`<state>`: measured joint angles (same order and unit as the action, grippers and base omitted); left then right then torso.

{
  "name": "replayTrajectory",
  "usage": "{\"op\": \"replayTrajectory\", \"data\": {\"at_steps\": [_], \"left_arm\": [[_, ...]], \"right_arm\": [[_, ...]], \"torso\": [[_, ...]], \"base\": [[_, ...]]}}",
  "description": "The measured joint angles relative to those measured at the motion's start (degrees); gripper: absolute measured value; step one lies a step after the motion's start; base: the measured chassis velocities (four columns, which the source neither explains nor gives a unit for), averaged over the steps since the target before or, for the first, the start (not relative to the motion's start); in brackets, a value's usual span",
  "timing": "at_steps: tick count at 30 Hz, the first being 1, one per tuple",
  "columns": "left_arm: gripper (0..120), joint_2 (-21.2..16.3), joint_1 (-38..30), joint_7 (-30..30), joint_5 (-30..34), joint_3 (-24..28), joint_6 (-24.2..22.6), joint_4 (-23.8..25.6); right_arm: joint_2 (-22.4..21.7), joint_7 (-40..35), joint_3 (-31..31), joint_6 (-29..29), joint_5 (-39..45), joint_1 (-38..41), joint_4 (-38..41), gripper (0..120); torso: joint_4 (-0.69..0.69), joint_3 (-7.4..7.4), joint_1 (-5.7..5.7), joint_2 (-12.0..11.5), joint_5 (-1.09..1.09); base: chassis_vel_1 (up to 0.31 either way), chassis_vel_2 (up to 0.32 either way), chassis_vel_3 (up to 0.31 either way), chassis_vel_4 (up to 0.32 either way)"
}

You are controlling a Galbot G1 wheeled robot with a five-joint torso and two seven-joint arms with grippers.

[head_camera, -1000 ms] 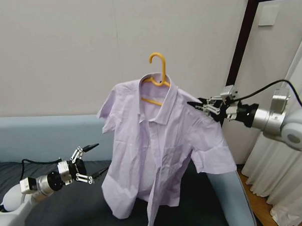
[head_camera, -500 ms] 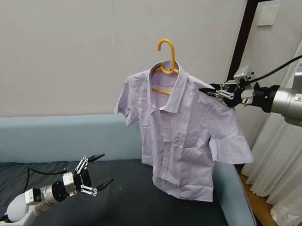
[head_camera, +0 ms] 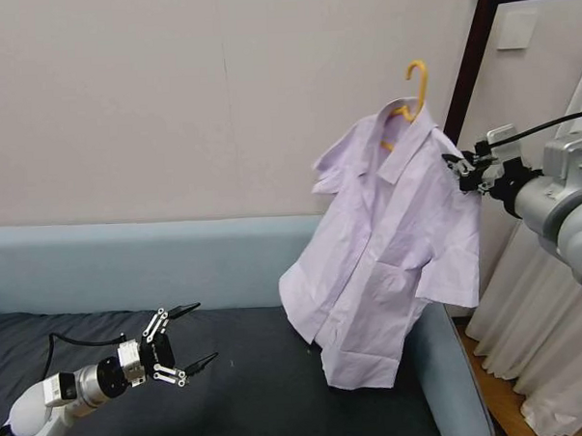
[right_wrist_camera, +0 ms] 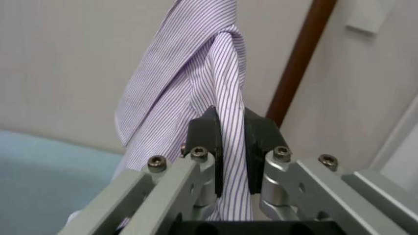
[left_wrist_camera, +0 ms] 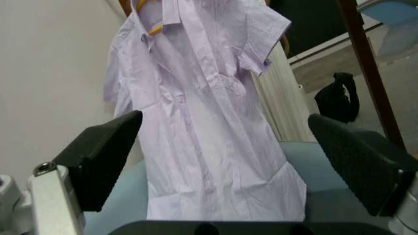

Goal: Pick up the clothes from the sofa and hang them on the clothes hanger.

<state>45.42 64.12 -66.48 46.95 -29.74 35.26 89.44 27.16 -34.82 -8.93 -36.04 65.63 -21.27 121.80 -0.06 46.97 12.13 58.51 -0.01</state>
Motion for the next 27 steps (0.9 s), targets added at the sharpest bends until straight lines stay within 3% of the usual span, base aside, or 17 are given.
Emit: {"op": "replayTrajectory", "data": {"at_steps": [4,8,11,15,18,20,27], "left_arm": [[100,-0.12,-0.60,0.17,0.00,0.39,0.16,-0.15],[100,-0.30,-1.39,0.23,0.05,0.88,0.45,-0.46],[100,-0.28,-1.72,0.28,0.06,1.13,0.53,-0.63],[100,-0.38,-1.98,1.10,-0.22,1.89,0.55,-0.06],[100,-0.84,-2.27,1.31,-0.32,2.55,0.49,0.00],[100,-2.07,-1.83,1.41,-0.54,2.69,0.48,0.15],[100,-3.01,0.79,1.46,0.02,0.68,1.42,0.42]], "right_arm": [[-1.33,-4.15,0.87,2.36,-2.71,-0.32,-0.37,8],[-4.15,-13.27,1.74,5.14,-4.84,-2.35,-1.28,8],[-3.82,-14.39,1.90,5.95,-6.75,-3.40,-2.41,8],[1.82,-14.38,3.31,7.16,-13.59,-4.14,-7.34,8],[3.36,-14.10,3.76,7.51,-16.90,-3.95,-9.54,8],[6.70,-13.77,7.44,8.13,-23.16,0.86,-16.43,8],[13.10,-13.47,14.18,9.01,-28.73,10.45,-27.70,8]], "torso": [[0.00,0.00,0.00,0.00,-0.01],[-0.04,0.00,0.00,0.00,0.00],[-0.04,-0.01,0.00,0.00,0.00],[0.03,0.01,0.00,0.00,0.02],[0.03,0.01,0.00,-0.01,0.02],[-0.04,0.00,0.00,0.00,0.02],[0.02,0.00,0.00,0.00,-0.01]], "base": [[0.000,0.000,0.000,0.000],[0.000,0.000,0.000,0.000],[0.000,0.000,0.000,0.000],[0.000,0.000,0.000,0.000],[0.000,0.000,0.000,0.000],[0.000,0.000,0.000,0.000],[0.000,0.000,0.000,0.000]]}}
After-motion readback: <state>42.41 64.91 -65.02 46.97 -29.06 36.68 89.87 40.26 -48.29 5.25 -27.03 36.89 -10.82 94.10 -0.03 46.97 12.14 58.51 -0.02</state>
